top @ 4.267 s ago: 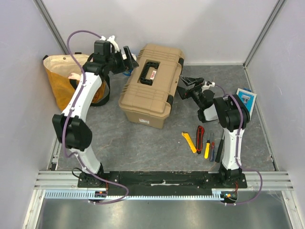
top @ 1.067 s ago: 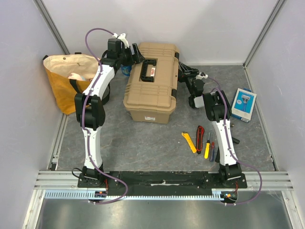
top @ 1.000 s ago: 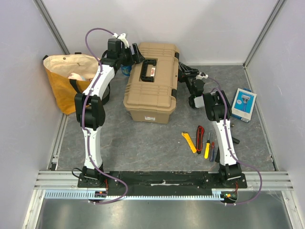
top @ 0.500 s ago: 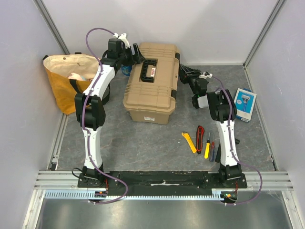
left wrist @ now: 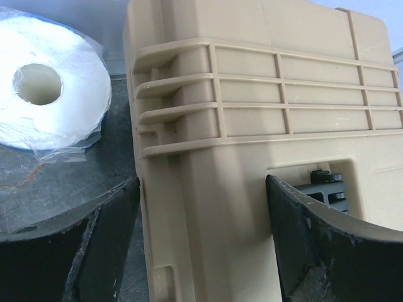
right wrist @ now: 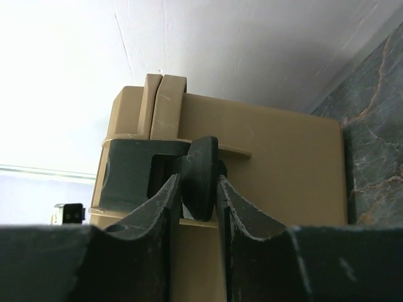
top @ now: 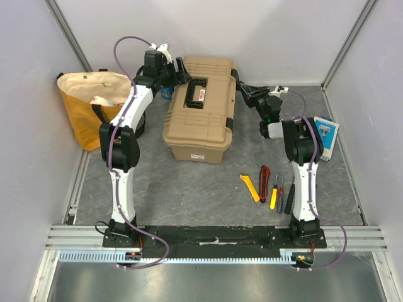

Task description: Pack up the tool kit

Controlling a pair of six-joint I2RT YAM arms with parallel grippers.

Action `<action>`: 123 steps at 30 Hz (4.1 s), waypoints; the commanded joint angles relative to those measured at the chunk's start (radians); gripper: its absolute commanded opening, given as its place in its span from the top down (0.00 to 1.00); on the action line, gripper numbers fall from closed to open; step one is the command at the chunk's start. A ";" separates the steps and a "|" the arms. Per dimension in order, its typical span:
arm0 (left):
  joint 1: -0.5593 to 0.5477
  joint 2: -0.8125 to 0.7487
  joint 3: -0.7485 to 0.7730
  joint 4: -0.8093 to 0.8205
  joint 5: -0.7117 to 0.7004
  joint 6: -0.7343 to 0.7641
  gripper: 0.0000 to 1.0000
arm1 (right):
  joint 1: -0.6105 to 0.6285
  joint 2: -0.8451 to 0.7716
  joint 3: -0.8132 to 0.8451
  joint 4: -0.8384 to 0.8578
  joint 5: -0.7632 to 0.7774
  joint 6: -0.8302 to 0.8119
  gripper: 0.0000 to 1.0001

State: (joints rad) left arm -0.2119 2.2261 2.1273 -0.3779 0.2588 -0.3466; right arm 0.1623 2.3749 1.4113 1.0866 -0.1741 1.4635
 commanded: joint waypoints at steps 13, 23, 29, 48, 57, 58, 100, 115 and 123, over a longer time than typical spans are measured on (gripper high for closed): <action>-0.014 0.007 -0.009 -0.130 -0.033 -0.015 0.16 | 0.023 -0.244 -0.015 -0.051 -0.136 -0.301 0.19; -0.014 0.000 -0.012 -0.138 -0.036 0.018 0.16 | 0.066 -0.237 0.165 -0.434 -0.122 -0.570 0.11; -0.014 -0.006 -0.039 -0.142 -0.029 0.029 0.16 | 0.115 -0.198 0.320 -0.666 -0.041 -0.687 0.11; -0.009 -0.006 -0.079 -0.188 -0.072 0.035 0.16 | 0.096 -0.178 0.450 -1.150 0.369 -0.799 0.12; 0.006 -0.006 -0.073 -0.213 -0.075 0.021 0.16 | 0.008 -0.284 0.292 -1.099 0.335 -0.747 0.09; 0.006 -0.011 -0.069 -0.213 -0.072 0.023 0.16 | 0.006 -0.292 0.284 -1.097 0.326 -0.747 0.09; -0.017 -0.823 -0.958 -0.044 0.057 -0.252 0.11 | 0.014 -0.973 -1.005 0.024 -0.216 0.125 0.02; -0.089 -0.776 -0.917 -0.030 0.209 -0.219 0.25 | 0.086 -0.870 -1.063 0.191 -0.024 0.310 0.02; -0.101 -0.773 -0.914 -0.026 0.224 -0.210 0.25 | 0.077 -0.818 -1.112 0.193 -0.008 0.304 0.02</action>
State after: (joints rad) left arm -0.2588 1.4292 1.2011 -0.4030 0.3450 -0.5781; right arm 0.2451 1.5314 0.3225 1.2560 -0.2153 1.7638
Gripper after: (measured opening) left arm 0.774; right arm 0.982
